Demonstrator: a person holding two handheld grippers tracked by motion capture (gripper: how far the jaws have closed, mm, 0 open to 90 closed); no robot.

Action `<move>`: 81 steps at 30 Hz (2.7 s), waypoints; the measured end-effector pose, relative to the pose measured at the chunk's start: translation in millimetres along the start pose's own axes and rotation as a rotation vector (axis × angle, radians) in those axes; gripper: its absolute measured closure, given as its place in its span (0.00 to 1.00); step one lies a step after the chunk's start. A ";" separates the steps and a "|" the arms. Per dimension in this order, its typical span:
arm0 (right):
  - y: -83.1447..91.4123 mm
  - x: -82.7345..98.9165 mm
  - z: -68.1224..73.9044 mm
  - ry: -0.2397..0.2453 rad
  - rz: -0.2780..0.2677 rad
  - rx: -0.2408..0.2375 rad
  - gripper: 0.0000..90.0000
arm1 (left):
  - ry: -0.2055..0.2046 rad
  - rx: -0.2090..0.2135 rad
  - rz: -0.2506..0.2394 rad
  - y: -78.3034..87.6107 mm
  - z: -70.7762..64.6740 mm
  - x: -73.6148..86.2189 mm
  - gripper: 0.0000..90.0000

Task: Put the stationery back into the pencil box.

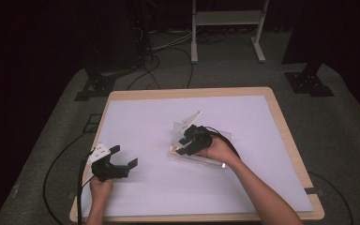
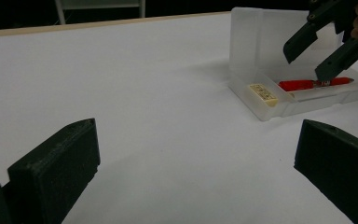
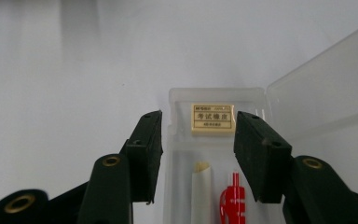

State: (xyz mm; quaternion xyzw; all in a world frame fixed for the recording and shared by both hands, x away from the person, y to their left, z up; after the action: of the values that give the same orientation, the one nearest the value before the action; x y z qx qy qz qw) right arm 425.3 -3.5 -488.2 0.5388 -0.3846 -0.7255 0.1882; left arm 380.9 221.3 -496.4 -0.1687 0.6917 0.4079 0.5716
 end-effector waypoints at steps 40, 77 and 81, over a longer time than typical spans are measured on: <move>52.0 43.3 -2.0 -0.056 -0.038 0.026 0.40 | -0.004 -0.001 -0.001 -0.1 -0.6 -0.1 0.00; 85.4 77.6 -5.5 -0.112 -0.087 0.100 0.26 | -0.013 -0.007 0.007 -1.0 -1.2 0.2 0.00; 87.9 82.5 -6.5 -0.120 -0.089 0.103 0.25 | -0.014 -0.007 0.008 -0.9 -1.3 0.3 0.00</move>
State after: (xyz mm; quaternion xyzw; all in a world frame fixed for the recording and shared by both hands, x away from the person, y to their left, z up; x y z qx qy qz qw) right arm 390.2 -118.2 -474.6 0.5197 -0.4079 -0.7434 0.1045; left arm 380.6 219.8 -497.0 -0.1650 0.6871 0.4137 0.5741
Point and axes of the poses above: each handheld gripper's, and its own axes: y roughly backward along the jaws, x roughly out of its underside, z roughly to its left, the point moved 9 cm from there along -y, roughly forward along the jaws, and after that the axes turned 6 degrees about -y, right-handed, at the moved point
